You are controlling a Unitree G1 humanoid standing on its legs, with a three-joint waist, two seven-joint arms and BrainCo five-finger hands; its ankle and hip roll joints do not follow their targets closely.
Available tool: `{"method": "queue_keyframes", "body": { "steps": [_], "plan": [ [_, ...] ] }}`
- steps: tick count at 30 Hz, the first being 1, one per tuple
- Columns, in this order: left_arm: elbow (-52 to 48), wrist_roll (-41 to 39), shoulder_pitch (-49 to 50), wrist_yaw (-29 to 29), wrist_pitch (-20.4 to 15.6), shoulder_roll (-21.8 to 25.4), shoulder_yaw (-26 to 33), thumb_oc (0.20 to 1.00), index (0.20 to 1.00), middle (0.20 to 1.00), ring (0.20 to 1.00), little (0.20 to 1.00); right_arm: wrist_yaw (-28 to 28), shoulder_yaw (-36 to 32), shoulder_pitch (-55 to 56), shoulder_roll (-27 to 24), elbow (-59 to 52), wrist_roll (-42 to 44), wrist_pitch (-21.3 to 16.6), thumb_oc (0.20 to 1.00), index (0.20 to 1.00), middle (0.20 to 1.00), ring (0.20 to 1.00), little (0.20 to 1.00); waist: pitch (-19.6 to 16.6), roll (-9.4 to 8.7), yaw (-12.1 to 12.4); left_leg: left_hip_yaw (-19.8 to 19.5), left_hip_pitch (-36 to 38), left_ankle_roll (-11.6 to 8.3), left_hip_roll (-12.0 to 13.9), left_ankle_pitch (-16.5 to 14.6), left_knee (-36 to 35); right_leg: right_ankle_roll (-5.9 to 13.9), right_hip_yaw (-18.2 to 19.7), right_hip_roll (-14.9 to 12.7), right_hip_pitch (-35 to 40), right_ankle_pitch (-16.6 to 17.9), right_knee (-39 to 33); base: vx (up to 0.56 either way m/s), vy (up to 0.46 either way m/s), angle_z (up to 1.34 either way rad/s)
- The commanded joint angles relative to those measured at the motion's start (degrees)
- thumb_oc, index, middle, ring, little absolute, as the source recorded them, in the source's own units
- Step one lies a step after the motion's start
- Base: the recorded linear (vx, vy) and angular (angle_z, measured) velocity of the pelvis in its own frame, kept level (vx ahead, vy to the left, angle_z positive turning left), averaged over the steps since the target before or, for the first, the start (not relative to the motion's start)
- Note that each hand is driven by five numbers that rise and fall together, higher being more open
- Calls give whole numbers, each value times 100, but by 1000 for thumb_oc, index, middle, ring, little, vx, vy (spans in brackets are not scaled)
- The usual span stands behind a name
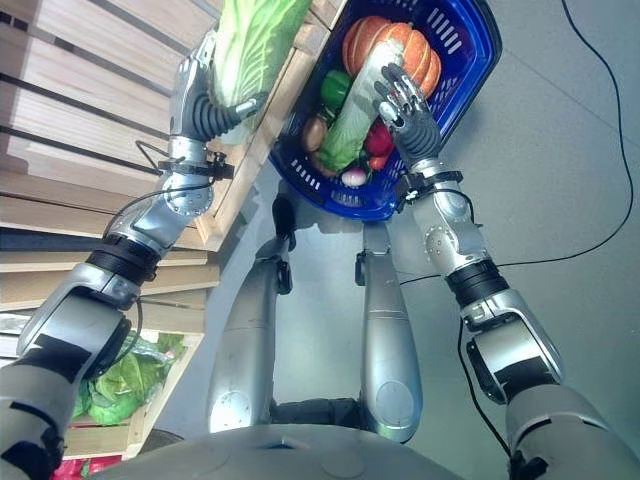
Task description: Pick up fruits and vegetables into the basket
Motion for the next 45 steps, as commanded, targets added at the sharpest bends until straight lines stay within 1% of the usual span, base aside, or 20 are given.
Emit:
{"method": "queue_keyframes", "body": {
  "steps": [1, 3, 7, 12, 14, 15, 18, 21, 22, 24, 28, 32, 35, 36, 37, 38, 40, 45],
  "plan": [
    [-714, 219, -70, -129, -469, 266, 16, 200, 200, 200, 200, 200, -16, 16, -12, -155, -637, -403, 14, 1000, 1000, 1000, 1000, 1000, -119, 100, 153, -100, 344, -130, -131, 623, -1070, 268, -534, 147, 451, -846, 601, 0, 0, 0],
    [-767, 232, -75, -247, -484, 276, -48, 200, 200, 200, 200, 200, -63, 36, -16, -167, -699, -557, 62, 1000, 1000, 1000, 1000, 1000, -119, 98, 154, -94, 376, -131, -123, 589, -1060, 275, -529, 143, 482, -867, 606, 0, 0, 0],
    [-893, 110, -148, -744, -493, 276, -229, 200, 200, 200, 200, 200, -350, 100, -98, -183, -842, -888, 116, 1000, 1000, 1000, 1000, 1000, -119, 98, 143, -75, 357, -126, -114, 588, -1045, 295, -516, 142, 456, -848, 618, 0, 0, 0],
    [-1032, 9, -253, -1339, -528, 258, -465, 200, 200, 200, 200, 200, -522, 137, -169, -192, -1047, -1252, 171, 1000, 1000, 1000, 1000, 1000, -119, 90, 105, -44, 372, -120, -93, 579, -1052, 321, -480, 151, 451, -823, 608, 0, 0, 0],
    [-1089, -30, -311, -1491, -498, 255, -553, 200, 200, 200, 200, 200, -572, 139, -206, -189, -1128, -1334, 224, 1000, 1000, 1000, 1000, 1000, -119, 86, 89, -40, 349, -116, -94, 613, -1066, 328, -468, 155, 430, -788, 594, 0, 0, 0],
    [-1118, -90, -336, -1650, -491, 235, -580, 200, 200, 200, 200, 200, -581, 140, -232, -176, -1165, -1351, 251, 1000, 1000, 1000, 1000, 1000, -119, 81, 88, -36, 358, -113, -94, 612, -1074, 331, -463, 159, 437, -786, 587, 0, 0, 0],
    [-1121, -184, -364, -1887, -509, 224, -673, 200, 200, 200, 200, 200, -596, 152, -243, -178, -1193, -1357, 239, 1000, 1000, 1000, 1000, 1000, -119, 75, 83, -17, 382, -115, -82, 573, -1044, 341, -457, 160, 456, -811, 613, 0, 0, 0],
    [-1170, -261, -422, -2157, -459, 184, -793, 200, 200, 200, 200, 200, -644, 168, -307, -164, -1262, -1326, 251, 1000, 1000, 1000, 1000, 1000, -119, 62, 71, -22, 332, -114, -79, 606, -1044, 360, -452, 153, 406, -762, 607, 0, 0, 0],
    [-1182, -302, -408, -2239, -455, 167, -821, 200, 200, 200, 200, 200, -659, 173, -298, -147, -1282, -1332, 263, 1000, 1000, 1000, 1000, 1000, -119, 57, 75, -16, 372, -114, -72, 566, -1037, 365, -443, 160, 438, -794, 619, 0, 0, 0],
    [-1212, -299, -424, -2357, -457, 159, -862, 200, 200, 200, 200, 200, -674, 180, -321, -140, -1308, -1320, 244, 1000, 1000, 1000, 1000, 1000, -119, 56, 71, -19, 334, -109, -76, 603, -1053, 370, -444, 153, 401, -752, 597, 0, 0, 0],
    [-1235, -282, -396, -2508, -365, 105, -939, 200, 200, 200, 200, 200, -604, 194, -285, -100, -1340, -1226, 198, 1000, 1000, 1000, 1000, 1000, -119, 47, 72, -12, 353, -98, -74, 552, -1029, 375, -439, 158, 405, -780, 624, 0, 0, 0],
    [-1238, -325, -453, -2786, -212, 113, -1001, 200, 200, 200, 200, 200, -418, 189, -301, -52, -1382, -943, 167, 1000, 1000, 1000, 1000, 1000, -119, 45, 64, -15, 310, -100, -80, 587, -1032, 384, -441, 152, 368, -740, 610, 0, 0, 0],
    [-1205, -344, -440, -2922, -119, 119, -1050, 200, 200, 200, 200, 200, -143, 154, -243, 1, -1422, -564, 165, 1000, 1000, 1000, 1000, 1000, -119, 43, 66, -14, 339, -103, -75, 546, -1008, 389, -438, 156, 391, -774, 635, 0, 0, 0],
    [-1182, -390, -447, -2990, -81, 141, -1072, 200, 200, 200, 200, 200, 26, 147, -236, 15, -1426, -399, 175, 1000, 1000, 1000, 1000, 1000, -119, 42, 66, -13, 347, -102, -72, 546, -1016, 392, -438, 157, 396, -774, 634, 0, 0, 0],
    [-1176, -403, -470, -3003, -73, 149, -1075, 200, 200, 200, 200, 200, 63, 139, -254, 19, -1428, -362, 188, 1000, 1000, 1000, 1000, 1000, -119, 42, 61, -16, 319, -101, -75, 581, -1029, 392, -440, 155, 370, -742, 620, 0, 0, 0],
    [-1141, -510, -465, -3079, -54, 156, -1094, 200, 200, 200, 200, 200, 381, 126, -232, 58, -1462, -66, 294, 1000, 1000, 1000, 1000, 1000, -119, 45, 65, -20, 304, -105, -74, 581, -1014, 394, -445, 148, 360, -742, 627, 0, 0, 0],
    [-1129, -646, -446, -3183, -54, 165, -1094, 200, 200, 200, 200, 200, 645, 119, -215, 78, -1473, 133, 393, 1000, 1000, 1000, 1000, 1000, -119, 47, 75, -34, 291, -105, -79, 580, -999, 395, -455, 144, 353, -748, 641, 0, 0, 0],
    [-1134, -729, -421, -3346, -7, 185, -1110, 200, 200, 200, 200, 200, 952, 87, -186, 153, -1505, 522, 471, 1000, 1000, 1000, 1000, 1000, -119, 42, 100, -49, 281, -104, -71, 582, -999, 404, -487, 129, 343, -752, 658, 0, 0, 0]
  ]
}}
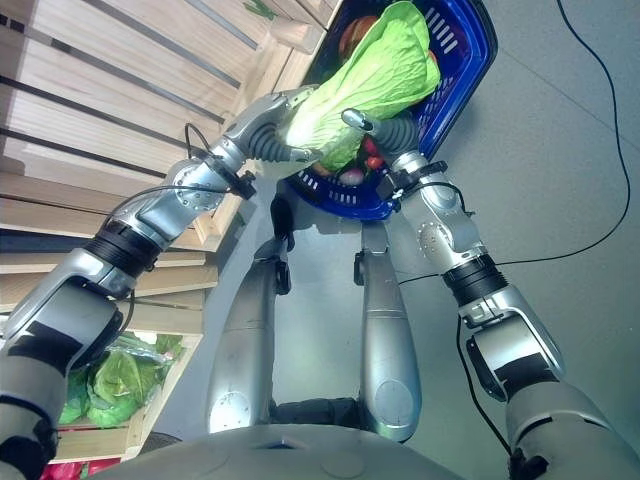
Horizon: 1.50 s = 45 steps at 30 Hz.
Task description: Pick up fruits and vegetables into the basket
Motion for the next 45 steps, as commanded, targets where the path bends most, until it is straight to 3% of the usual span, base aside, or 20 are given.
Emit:
{"method": "queue_keyframes", "body": {
  "steps": [1, 8, 9, 10, 27, 28, 32, 37, 45],
  "plan": [
    [-727, -96, -12, -231, -139, -40, -164, 200, 200, 200, 200, 200, 570, -85, -65, 171, -856, 328, -145, 1000, 1000, 1000, 1000, 1000, -126, 54, 171, -43, 286, -102, -73, 577, -1008, 379, -476, 132, 330, -735, 669, 0, 0, 0],
    [-738, -131, -16, -345, -34, -53, -232, 200, 200, 200, 200, 200, 835, -103, 8, 261, -908, 609, -260, 1000, 1000, 1000, 1000, 1000, -126, 48, 172, -61, 284, -100, -83, 537, -992, 386, -489, 128, 332, -763, 671, 0, 0, 0],
    [-733, -122, -8, -369, -18, -62, -234, 200, 200, 200, 200, 200, 838, -105, 13, 267, -922, 596, -339, 539, 539, 539, 539, 539, -126, 49, 172, -65, 292, -96, -87, 535, -1001, 384, -490, 129, 338, -762, 662, 0, 0, 0],
    [-728, -118, -26, -391, -9, -56, -230, 200, 200, 200, 200, 200, 858, -135, -18, 272, -917, 637, -398, 200, 200, 200, 200, 200, -126, 52, 168, -63, 263, -95, -92, 573, -1021, 384, -497, 121, 314, -726, 635, 0, 0, 0],
    [-701, -58, 31, -79, 249, -70, -229, 200, 200, 200, 200, 200, 800, -121, 15, 191, -853, 479, -594, 200, 200, 200, 200, 200, -126, 42, 167, -80, 253, -100, -102, 591, -1034, 384, -510, 123, 339, -724, 602, 0, 0, 0],
    [-642, -124, 67, 79, 382, -117, -177, 1000, 1000, 1000, 1000, 1000, 734, -121, -6, 201, -864, 432, -583, 200, 200, 200, 200, 200, -126, 37, 173, -86, 263, -98, -102, 601, -1050, 385, -508, 123, 350, -720, 587, 0, 0, 0],
    [-577, -231, 228, 662, 387, -156, -12, 1000, 1000, 1000, 1000, 1000, 688, -105, 20, 183, -830, 435, -659, 200, 200, 200, 200, 200, -126, 39, 205, -104, 300, -102, -108, 563, -1037, 389, -516, 122, 390, -757, 598, 0, 0, 0],
    [-449, -413, 679, 2062, 153, -486, 686, 1000, 1000, 1000, 1000, 1000, 636, -166, 113, 279, -839, 333, -727, 200, 200, 200, 200, 200, -126, 7, 269, -165, 306, -88, -144, 564, -1043, 371, -543, 136, 402, -777, 599, -3, -6, 0],
    [-386, -278, 874, 2890, 293, -675, 1287, 1000, 1000, 1000, 1000, 1000, 491, -351, 162, 423, -898, 115, -678, 200, 200, 200, 200, 200, -126, -25, 327, -219, 318, -95, -172, 560, -1021, 336, -592, 149, 426, -820, 653, -9, -20, 5]
  ]
}}
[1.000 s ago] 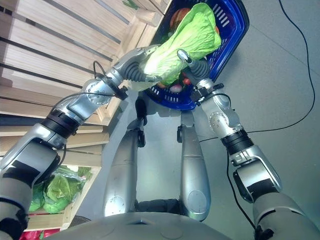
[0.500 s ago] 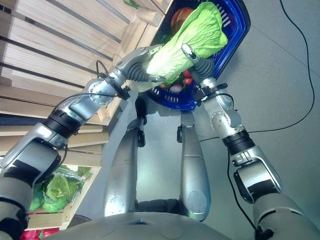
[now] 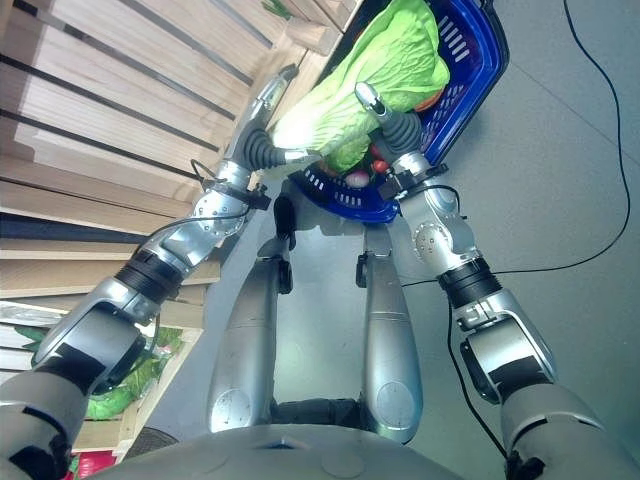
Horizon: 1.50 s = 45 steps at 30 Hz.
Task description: Pick up fruits and vegetables into the basket
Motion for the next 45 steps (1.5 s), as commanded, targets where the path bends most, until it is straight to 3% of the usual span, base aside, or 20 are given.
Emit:
{"method": "queue_keyframes", "body": {
  "steps": [1, 8, 15, 27, 45],
  "plan": [
    [-118, -52, 24, 540, -26, 136, 849, 1000, 1000, 1000, 1000, 1000, 198, -130, 167, 62, -888, -212, -209, 200, 200, 200, 200, 200, -126, -27, 124, -55, 296, -45, -167, 453, -913, 332, -440, 156, 358, -826, 709, 0, 0, 0],
    [244, -169, -59, 873, 107, 126, 1092, 1000, 1000, 1000, 1000, 1000, -465, -241, 53, -136, -657, -719, -313, 200, 200, 200, 200, 200, -126, -25, 104, -48, 296, -71, -161, 449, -873, 306, -439, 163, 370, -865, 752, 0, 0, 0],
    [1029, -584, -288, 956, 276, 195, 1125, 1000, 1000, 1000, 1000, 1000, -1218, -354, -311, -506, 359, -903, -273, 200, 200, 200, 200, 200, -126, 32, 90, -3, 331, -95, -140, 458, -871, 301, -434, 156, 384, -865, 763, 0, 0, 0],
    [1909, -1057, -631, 914, 176, 198, 1046, 1000, 1000, 1000, 1000, 1000, -2018, -281, -1021, -811, 1884, -1160, -95, 200, 200, 200, 200, 200, -126, 123, 133, -5, 262, -103, -156, 473, -831, 279, -467, 143, 299, -875, 823, 0, 0, 0],
    [2499, -1267, -1137, 689, -114, -96, 690, 1000, 1000, 1000, 1000, 1000, -2191, 35, -2247, -579, 4616, -2013, 805, 200, 200, 200, 200, 200, -126, 435, 360, -118, 64, -62, -262, 497, -688, 227, -561, 72, 100, -913, 988, 0, 0, 0]
  ]
}}
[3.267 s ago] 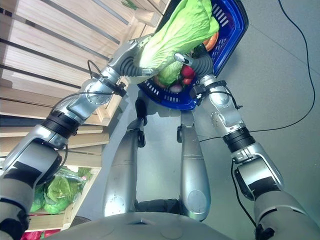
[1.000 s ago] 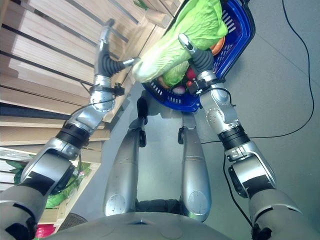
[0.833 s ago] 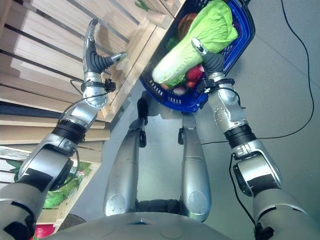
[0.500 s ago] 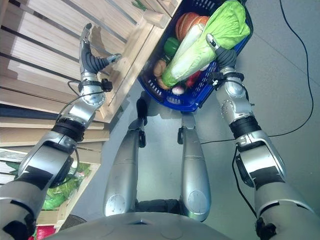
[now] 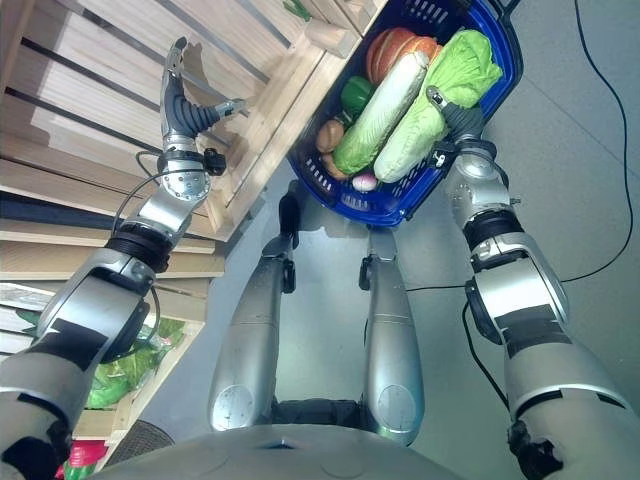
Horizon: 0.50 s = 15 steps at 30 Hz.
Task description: Pick up fruits and vegetables into the basket
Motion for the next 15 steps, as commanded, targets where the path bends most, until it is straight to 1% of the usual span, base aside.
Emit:
{"method": "queue_keyframes", "body": {
  "steps": [1, 5, 6, 14, 15],
  "plan": [
    [70, -106, -166, 33, -363, -117, 145, 1000, 1000, 1000, 1000, 1000, -109, 184, -279, -211, 62, -380, 70, 200, 200, 200, 200, 200, -131, 454, 139, -101, -3, -57, -254, 479, -690, 278, -519, 90, 23, -958, 995, 0, 0, 0],
    [109, -126, -183, 24, -415, -174, 112, 1000, 1000, 1000, 1000, 1000, -208, 259, -396, -174, 367, -550, 305, 200, 200, 200, 200, 200, -131, 505, 179, -117, -53, -52, -272, 483, -650, 267, -533, 83, -19, -979, 1043, 0, 0, 0],
    [111, -118, -190, 43, -427, -214, 91, 1000, 1000, 1000, 1000, 1000, -258, 298, -468, -149, 459, -597, 428, 200, 200, 200, 200, 200, -131, 525, 197, -123, -81, -49, -276, 489, -644, 262, -537, 87, -49, -982, 1057, 0, 0, 0],
    [50, -72, -203, 136, -414, -332, 31, 1000, 1000, 1000, 1000, 1000, -363, 334, -676, -111, 711, -692, 677, 200, 200, 200, 200, 200, -131, 575, 233, -149, -153, -59, -288, 512, -615, 258, -527, 104, -133, -980, 1097, -2, -1, 3],
    [25, -60, -188, 176, -406, -365, 22, 1000, 1000, 1000, 1000, 1000, -501, 337, -687, -97, 747, -665, 822, 200, 200, 200, 200, 200, -131, 593, 238, -150, -154, -50, -293, 516, -623, 255, -525, 106, -141, -981, 1101, 0, 0, 0]
  ]
}}
